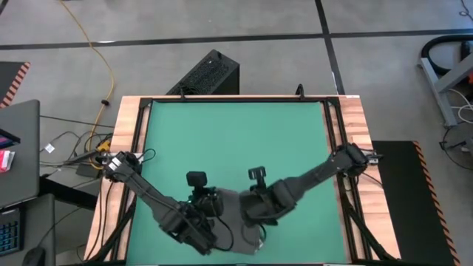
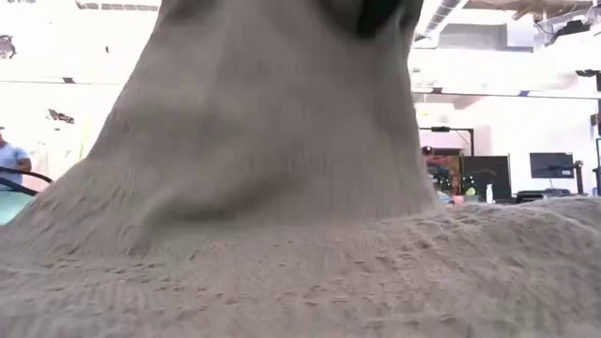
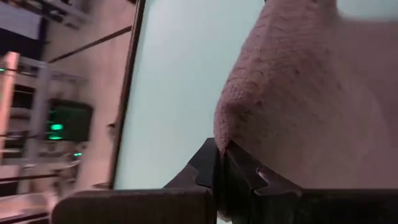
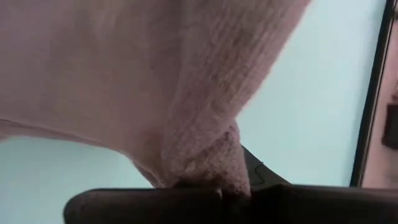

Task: Roll towel
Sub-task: Roll the gray towel

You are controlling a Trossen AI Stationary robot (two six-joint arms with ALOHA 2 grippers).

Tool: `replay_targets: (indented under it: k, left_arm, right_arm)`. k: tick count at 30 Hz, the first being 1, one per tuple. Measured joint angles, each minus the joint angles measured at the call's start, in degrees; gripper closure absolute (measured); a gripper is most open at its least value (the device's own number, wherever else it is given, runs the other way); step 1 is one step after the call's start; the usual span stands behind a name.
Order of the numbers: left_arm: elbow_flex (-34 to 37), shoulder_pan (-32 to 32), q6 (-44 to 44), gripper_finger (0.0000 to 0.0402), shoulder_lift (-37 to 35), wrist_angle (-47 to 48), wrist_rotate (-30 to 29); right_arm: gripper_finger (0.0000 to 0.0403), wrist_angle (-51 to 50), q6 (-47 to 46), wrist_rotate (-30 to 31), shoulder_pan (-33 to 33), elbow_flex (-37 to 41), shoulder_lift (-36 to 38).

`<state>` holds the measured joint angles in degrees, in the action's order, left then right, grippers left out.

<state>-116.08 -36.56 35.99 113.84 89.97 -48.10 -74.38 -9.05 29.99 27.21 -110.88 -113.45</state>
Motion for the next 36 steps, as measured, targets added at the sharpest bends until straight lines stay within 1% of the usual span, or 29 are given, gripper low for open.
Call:
replay_targets:
  k: [3,6,8,10,12,16,19,20,22,25,28,32,36]
  left_arm:
    - [7.5,1.1,0.9,0.0401,-2.0,0.0,-3.4]
    - [16.3,2.9,3.2,0.0401,-6.2,-1.3,-4.3]
    - [23.0,4.5,3.7,0.0401,-9.8,-4.6,-4.3]
    - [30.1,6.4,2.0,0.0401,-13.7,-10.7,-4.3]
    - [37.4,8.3,-1.9,0.0401,-17.8,-18.7,-4.1]
    - [51.3,14.1,-13.0,0.0401,-24.3,-36.0,-3.0]
    - [59.1,19.6,-18.4,0.0401,-28.1,-45.1,-2.9]
    - [61.3,21.6,-19.5,0.0401,-29.2,-47.8,-2.3]
    - [65.6,25.5,-21.6,0.0401,-30.9,-53.7,1.1]
    - [71.2,30.1,-25.7,0.0401,-32.6,-62.0,5.8]
    - [75.1,33.8,-28.6,0.0402,-33.4,-67.8,6.7]
    - [77.0,37.7,-30.9,0.0402,-33.5,-70.3,6.8]
    - [76.9,39.7,-31.5,0.0401,-33.5,-70.5,6.8]
  right_arm:
    - [0.0388,2.1,1.4,0.0,-3.2,5.8,0.3]
    - [0.0388,6.4,4.8,0.0,-6.0,11.7,0.9]
    - [0.0388,10.2,6.7,-2.1,-8.2,15.0,1.6]
    - [0.0388,14.4,8.6,-4.5,-10.5,17.5,1.9]
    - [0.0388,17.1,10.8,-4.7,-12.4,19.2,2.1]
    - [0.0388,21.5,16.9,-5.2,-17.0,20.6,2.1]
    - [0.0388,24.8,20.4,-6.4,-21.3,20.5,2.2]
    - [0.0388,25.8,21.5,-7.5,-22.8,20.5,2.2]
    - [0.0388,27.7,23.1,-10.1,-25.7,20.5,2.2]
    - [0.0388,32.2,25.4,-12.3,-29.8,20.5,1.8]
    - [0.0375,35.3,27.8,-13.8,-33.3,20.5,1.6]
    - [0.0339,37.9,29.5,-15.4,-38.1,20.5,1.6]
    - [0.0318,37.4,30.1,-19.9,-42.5,20.5,1.6]
